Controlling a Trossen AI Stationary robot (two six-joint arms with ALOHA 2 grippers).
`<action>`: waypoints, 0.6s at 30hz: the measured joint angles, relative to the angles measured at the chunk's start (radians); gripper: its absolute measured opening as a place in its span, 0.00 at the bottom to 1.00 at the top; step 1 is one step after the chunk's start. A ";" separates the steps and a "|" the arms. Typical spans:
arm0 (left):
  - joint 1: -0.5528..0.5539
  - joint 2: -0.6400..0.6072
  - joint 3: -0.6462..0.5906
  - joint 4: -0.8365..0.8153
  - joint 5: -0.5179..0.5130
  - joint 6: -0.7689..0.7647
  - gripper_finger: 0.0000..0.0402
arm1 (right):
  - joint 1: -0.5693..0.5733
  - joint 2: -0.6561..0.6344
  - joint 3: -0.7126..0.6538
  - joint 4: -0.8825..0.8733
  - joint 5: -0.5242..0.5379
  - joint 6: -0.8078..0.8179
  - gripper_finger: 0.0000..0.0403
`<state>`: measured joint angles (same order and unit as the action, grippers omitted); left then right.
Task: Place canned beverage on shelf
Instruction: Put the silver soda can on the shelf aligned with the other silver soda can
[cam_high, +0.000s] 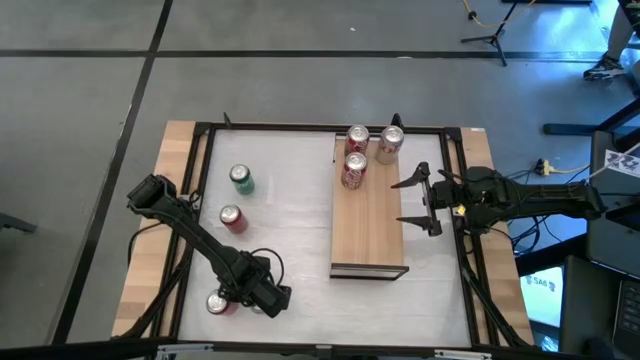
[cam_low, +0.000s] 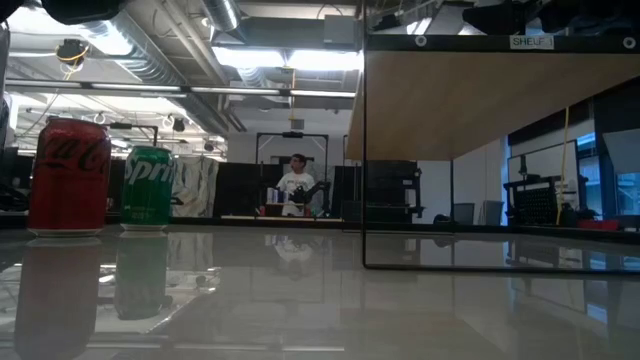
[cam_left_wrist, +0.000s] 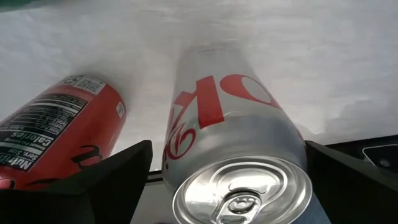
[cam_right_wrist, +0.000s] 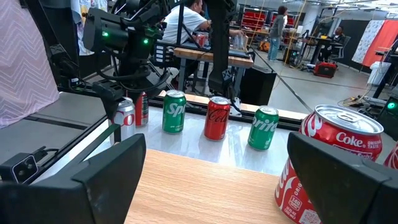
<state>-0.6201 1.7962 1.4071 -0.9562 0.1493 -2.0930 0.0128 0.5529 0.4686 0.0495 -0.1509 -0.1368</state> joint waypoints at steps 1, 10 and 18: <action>0.000 0.000 0.000 0.000 -0.001 0.000 0.99 | 0.000 0.000 0.000 0.000 0.000 0.000 0.96; 0.000 0.000 0.000 0.000 -0.008 -0.001 0.88 | 0.000 0.000 0.000 0.000 0.000 0.000 0.96; 0.000 -0.001 0.000 0.000 -0.010 -0.002 0.75 | 0.000 0.000 0.000 0.000 0.000 0.000 0.96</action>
<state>-0.6201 1.7950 1.4071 -0.9558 0.1398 -2.0949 0.0128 0.5529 0.4686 0.0498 -0.1509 -0.1368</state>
